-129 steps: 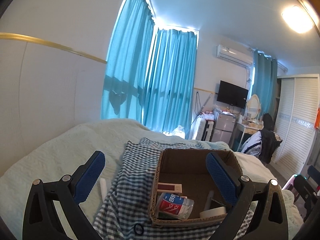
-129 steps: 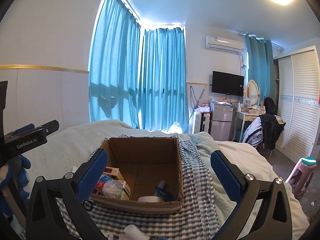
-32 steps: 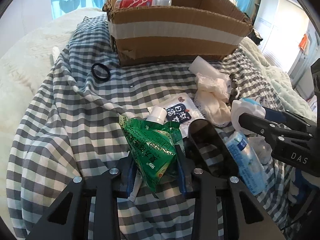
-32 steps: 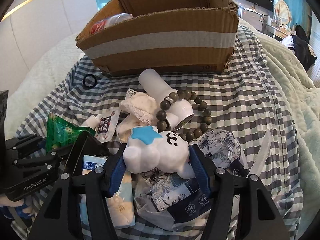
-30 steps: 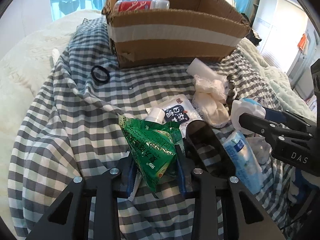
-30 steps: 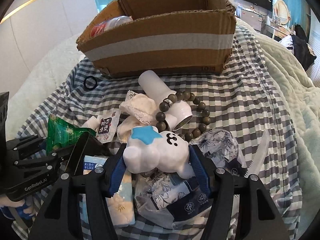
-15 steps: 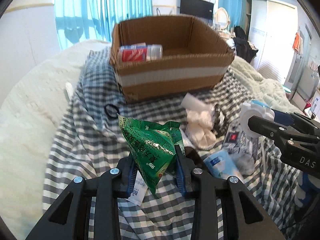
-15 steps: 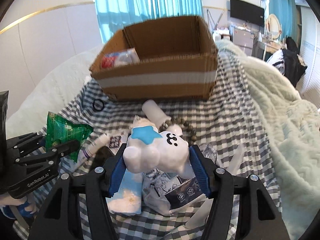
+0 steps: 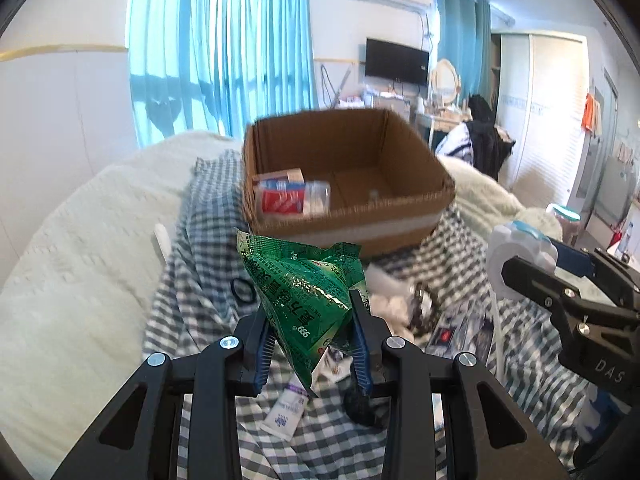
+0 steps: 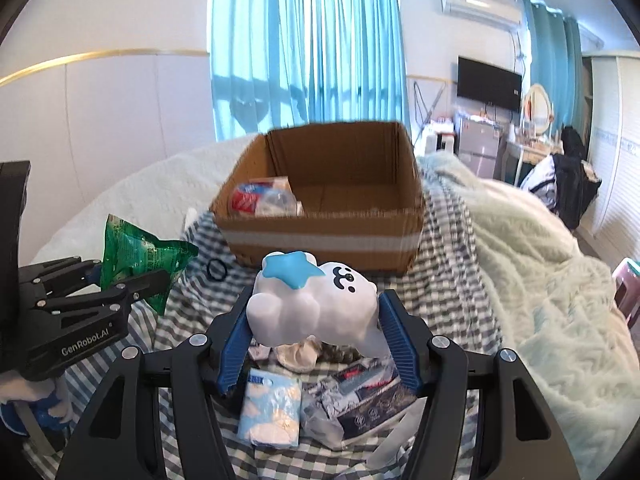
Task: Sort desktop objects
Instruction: 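Lift the snack packet and plush toy and carry both over the cardboard box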
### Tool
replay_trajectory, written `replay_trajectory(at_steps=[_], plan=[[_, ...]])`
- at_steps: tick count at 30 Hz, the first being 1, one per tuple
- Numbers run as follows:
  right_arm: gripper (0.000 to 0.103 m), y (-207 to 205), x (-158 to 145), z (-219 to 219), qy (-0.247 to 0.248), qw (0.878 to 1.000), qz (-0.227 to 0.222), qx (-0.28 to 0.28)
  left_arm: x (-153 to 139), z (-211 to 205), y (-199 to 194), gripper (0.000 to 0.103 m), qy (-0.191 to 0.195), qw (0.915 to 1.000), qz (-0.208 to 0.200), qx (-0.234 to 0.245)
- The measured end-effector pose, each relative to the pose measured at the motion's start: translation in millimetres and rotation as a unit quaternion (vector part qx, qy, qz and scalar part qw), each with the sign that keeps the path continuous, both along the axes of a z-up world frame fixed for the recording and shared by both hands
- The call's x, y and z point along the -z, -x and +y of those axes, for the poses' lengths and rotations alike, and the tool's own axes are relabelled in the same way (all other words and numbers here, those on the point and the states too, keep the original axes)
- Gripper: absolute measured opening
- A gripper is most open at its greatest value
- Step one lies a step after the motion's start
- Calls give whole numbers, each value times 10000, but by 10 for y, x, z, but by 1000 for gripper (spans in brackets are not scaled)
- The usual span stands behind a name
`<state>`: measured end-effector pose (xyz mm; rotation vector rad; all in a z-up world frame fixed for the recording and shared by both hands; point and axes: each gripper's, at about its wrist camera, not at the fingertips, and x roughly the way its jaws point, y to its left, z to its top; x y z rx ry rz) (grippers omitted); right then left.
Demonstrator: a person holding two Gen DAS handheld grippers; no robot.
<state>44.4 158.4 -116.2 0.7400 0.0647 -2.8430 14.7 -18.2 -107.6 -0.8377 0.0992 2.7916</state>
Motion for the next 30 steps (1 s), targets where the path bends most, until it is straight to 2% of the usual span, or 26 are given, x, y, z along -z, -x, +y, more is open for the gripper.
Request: replay_trajectory(at_steps=[11, 22, 30], plan=[[61, 9, -348, -6, -36, 9988, 494, -51, -461, -51, 49, 34, -197, 9979, 608, -128], [61, 151, -886, 32, -143, 9935, 1132, -48, -877, 4, 304, 34, -220, 9933, 1133, -93], [61, 330, -1170, 81, -192, 9890, 1466, -50, -1055, 77, 537, 34, -212, 9900, 1390, -86]])
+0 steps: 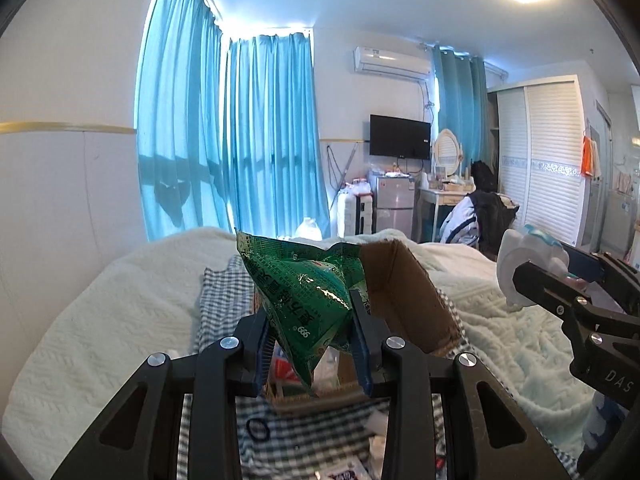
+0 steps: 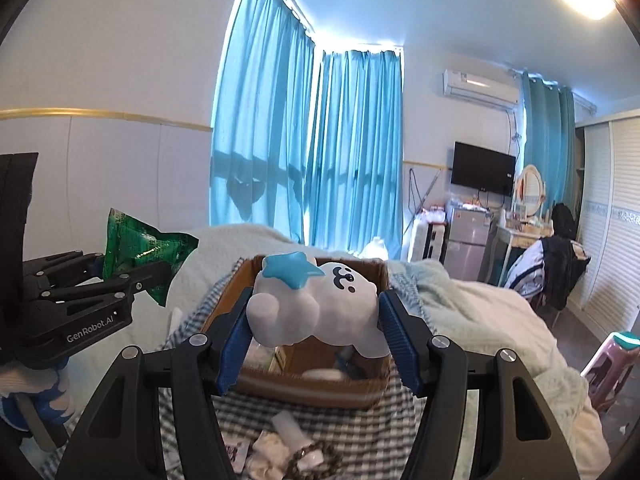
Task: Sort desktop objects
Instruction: 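Lift the snack packet and plush toy and carry both over the cardboard box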
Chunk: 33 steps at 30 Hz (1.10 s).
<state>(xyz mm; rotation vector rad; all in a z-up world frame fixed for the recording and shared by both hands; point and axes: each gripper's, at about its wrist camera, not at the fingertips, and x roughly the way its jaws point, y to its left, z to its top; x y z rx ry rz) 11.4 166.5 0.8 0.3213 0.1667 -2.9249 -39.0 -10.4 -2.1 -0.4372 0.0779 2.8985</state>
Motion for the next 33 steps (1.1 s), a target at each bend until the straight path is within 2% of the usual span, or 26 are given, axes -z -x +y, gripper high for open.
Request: replay_trajectory(at_steps=[6, 16, 21, 33], plan=[[61, 212, -93, -5, 43, 9999, 110, -66, -28, 78, 213, 34, 33, 10000, 40, 57], [61, 663, -66, 11, 15, 9997, 72, -246, 32, 178, 671, 34, 28, 9999, -64, 79], [61, 920, 28, 46, 18, 9996, -24, -276, 112, 212, 945, 34, 96, 9999, -120, 31], [61, 1627, 349, 8, -8, 9988, -343, -355, 524, 234, 1622, 34, 136, 9978, -654, -11]])
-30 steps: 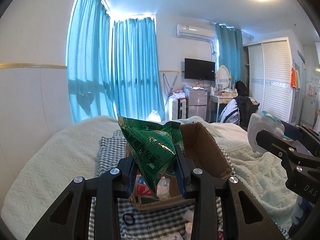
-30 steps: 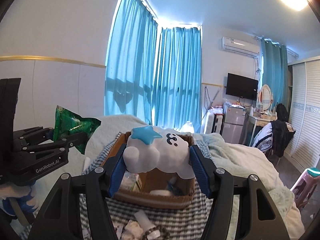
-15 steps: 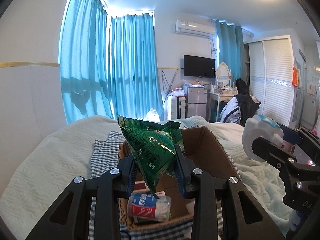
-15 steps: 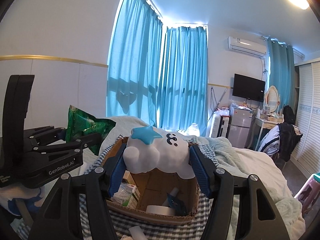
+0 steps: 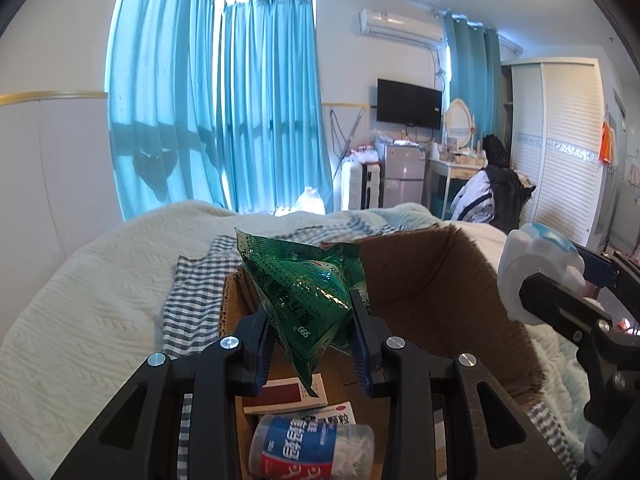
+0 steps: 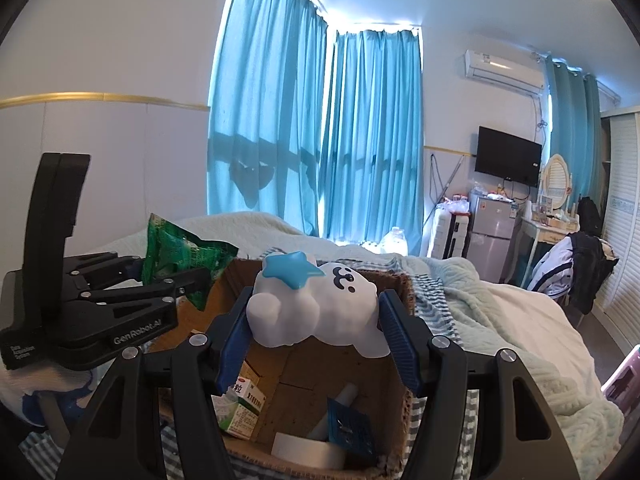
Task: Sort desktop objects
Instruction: 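Lift the snack packet and plush toy and carry both over the cardboard box, then open both grippers to drop the snack packet and plush toy into the box, then move both grippers back toward the remaining items on the cloth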
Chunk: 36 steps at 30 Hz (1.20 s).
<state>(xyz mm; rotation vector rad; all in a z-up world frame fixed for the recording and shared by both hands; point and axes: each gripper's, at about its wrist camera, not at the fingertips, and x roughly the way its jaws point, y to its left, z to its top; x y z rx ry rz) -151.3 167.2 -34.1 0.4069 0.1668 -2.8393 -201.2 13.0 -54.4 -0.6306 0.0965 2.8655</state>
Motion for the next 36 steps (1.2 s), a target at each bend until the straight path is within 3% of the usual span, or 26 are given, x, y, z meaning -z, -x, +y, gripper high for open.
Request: replay_trajectory(at_steps=[13, 16, 19, 21, 25, 36], plan=[[61, 522, 500, -61, -230, 9985, -497, -13, 262, 159, 510, 34, 145, 9985, -532, 54], [61, 575, 573, -55, -274, 9979, -593, 3, 284, 175, 563, 44, 133, 9980, -611, 11], [69, 602, 587, -51, -300, 9977, -600, 81, 246, 149, 557, 72, 92, 9984, -560, -49], [79, 598, 557, -27, -287, 9979, -556, 143, 200, 131, 522, 73, 93, 9987, -482, -118], [79, 546, 468, 28, -231, 9984, -472, 223, 73, 68, 460, 74, 21, 9990, -422, -171], [90, 254, 20, 55, -129, 9991, -167, 361, -446, -72, 135, 102, -106, 9992, 73, -386]])
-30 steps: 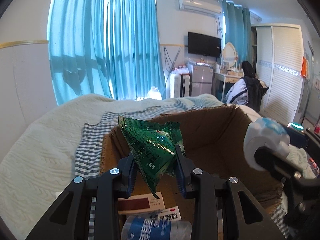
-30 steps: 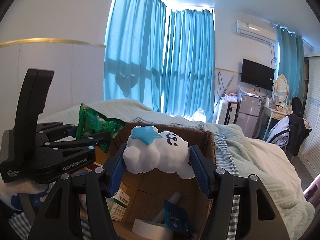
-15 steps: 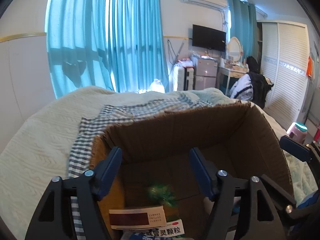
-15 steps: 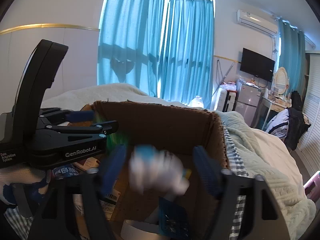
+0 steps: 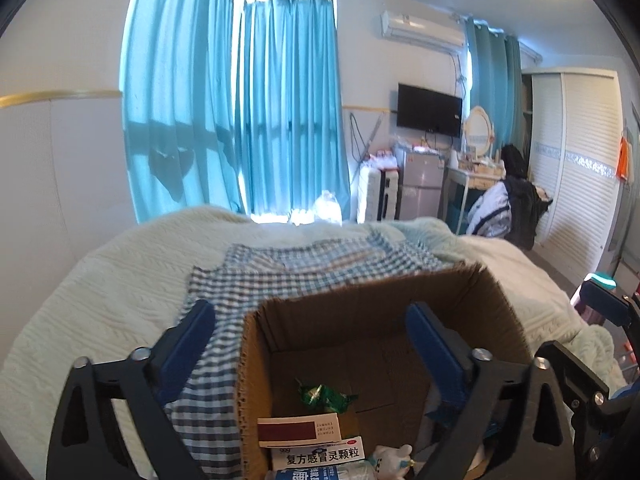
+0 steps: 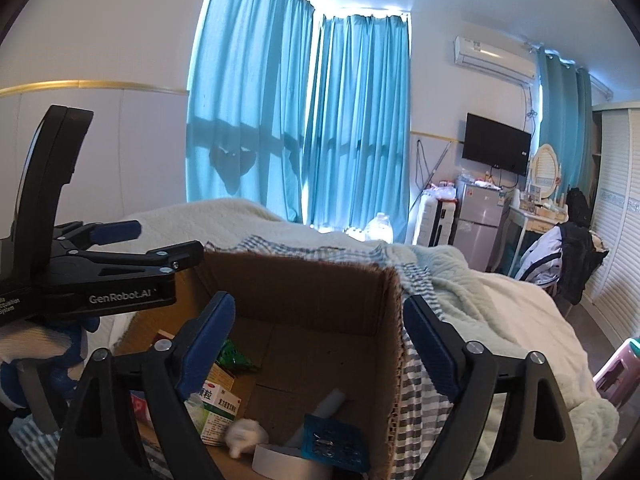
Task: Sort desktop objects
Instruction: 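Move both grippers back toward the remaining items on the cloth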
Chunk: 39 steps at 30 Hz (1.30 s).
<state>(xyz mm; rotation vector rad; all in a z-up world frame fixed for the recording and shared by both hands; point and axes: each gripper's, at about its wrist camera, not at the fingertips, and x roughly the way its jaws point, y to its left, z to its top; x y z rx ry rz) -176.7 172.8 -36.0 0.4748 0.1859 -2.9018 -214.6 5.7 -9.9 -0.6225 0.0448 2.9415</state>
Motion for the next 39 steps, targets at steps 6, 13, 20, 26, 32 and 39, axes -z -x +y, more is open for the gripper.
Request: replay_trajectory(at_steps=[6, 13, 20, 26, 32, 39], plan=[[103, -216, -282, 20, 59, 9997, 224, 33, -288, -81, -254, 103, 49, 9993, 360, -130], [103, -517, -521, 31, 72, 9993, 348, 106, -487, -145, -559, 103, 125, 9983, 528, -196], [103, -911, -657, 6, 74, 9991, 411, 96, -607, -172, -951, 103, 81, 9976, 667, -191], [103, -1252, -748, -7, 62, 9987, 489, 107, -675, -210, -1309, 103, 281, 9941, 1013, -275], [103, -1534, -760, 67, 155, 9987, 463, 156, -601, -294, -1527, 103, 152, 9948, 956, -304], [103, -1787, -479, 92, 180, 9993, 183, 256, -289, -349, -1615, 103, 141, 9983, 515, -223]])
